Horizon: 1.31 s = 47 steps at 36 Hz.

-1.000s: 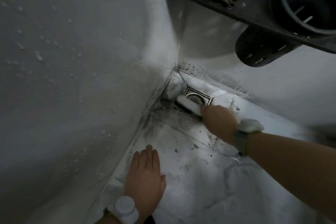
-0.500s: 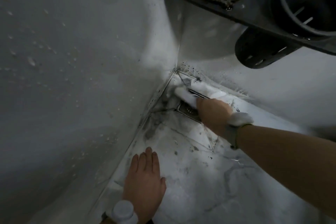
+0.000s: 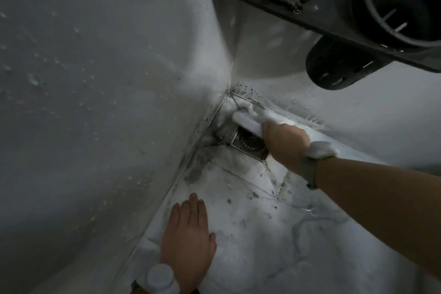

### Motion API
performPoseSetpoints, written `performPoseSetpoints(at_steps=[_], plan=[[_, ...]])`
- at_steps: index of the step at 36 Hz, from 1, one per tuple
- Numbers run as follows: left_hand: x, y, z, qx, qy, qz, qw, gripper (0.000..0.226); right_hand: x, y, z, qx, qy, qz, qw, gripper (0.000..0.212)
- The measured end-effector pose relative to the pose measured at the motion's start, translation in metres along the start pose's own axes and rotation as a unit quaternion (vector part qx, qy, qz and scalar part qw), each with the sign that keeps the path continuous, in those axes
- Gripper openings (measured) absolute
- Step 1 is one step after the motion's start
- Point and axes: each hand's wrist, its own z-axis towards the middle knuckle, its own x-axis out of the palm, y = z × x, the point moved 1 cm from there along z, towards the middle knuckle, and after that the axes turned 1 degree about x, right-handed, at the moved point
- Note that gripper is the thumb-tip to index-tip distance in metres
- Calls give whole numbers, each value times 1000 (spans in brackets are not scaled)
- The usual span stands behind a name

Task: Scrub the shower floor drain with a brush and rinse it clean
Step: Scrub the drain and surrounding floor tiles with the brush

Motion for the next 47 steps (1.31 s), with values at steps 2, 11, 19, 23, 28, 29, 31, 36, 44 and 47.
performPoseSetpoints(at_steps=[2, 11, 19, 23, 28, 29, 31, 36, 44, 47], plan=[[0, 1, 0, -1, 1, 1, 1000, 83, 5, -1, 2, -20, 23, -46, 998, 7], [0, -1, 1, 0, 0, -2, 1000, 82, 17, -12, -6, 18, -34, -36, 999, 32], [-2, -3, 0, -5, 7, -7, 1000, 82, 39, -44, -8, -33, -31, -128, 991, 18], [-2, -1, 1, -7, 7, -7, 1000, 82, 16, -43, -16, -43, -17, -28, 999, 10], [-3, -1, 2, -5, 6, -3, 1000, 82, 11, -49, -18, -103, 32, -95, 990, 38], [-2, 0, 2, -4, 7, -2, 1000, 82, 10, -50, -17, -101, 43, -92, 990, 41], [-2, -1, 1, -1, 7, -3, 1000, 82, 5, -51, -23, -94, 59, -91, 990, 33], [-3, -1, 0, 2, 4, -1, 1000, 81, 5, -49, -22, -27, 80, 20, 996, 12], [-4, -2, 2, 2, 2, 6, 1000, 79, 3, -44, 2, -74, 48, -57, 994, 24], [-2, 0, -1, 0, 1, 6, 1000, 79, 8, -24, -13, -64, 105, 10, 992, 25]])
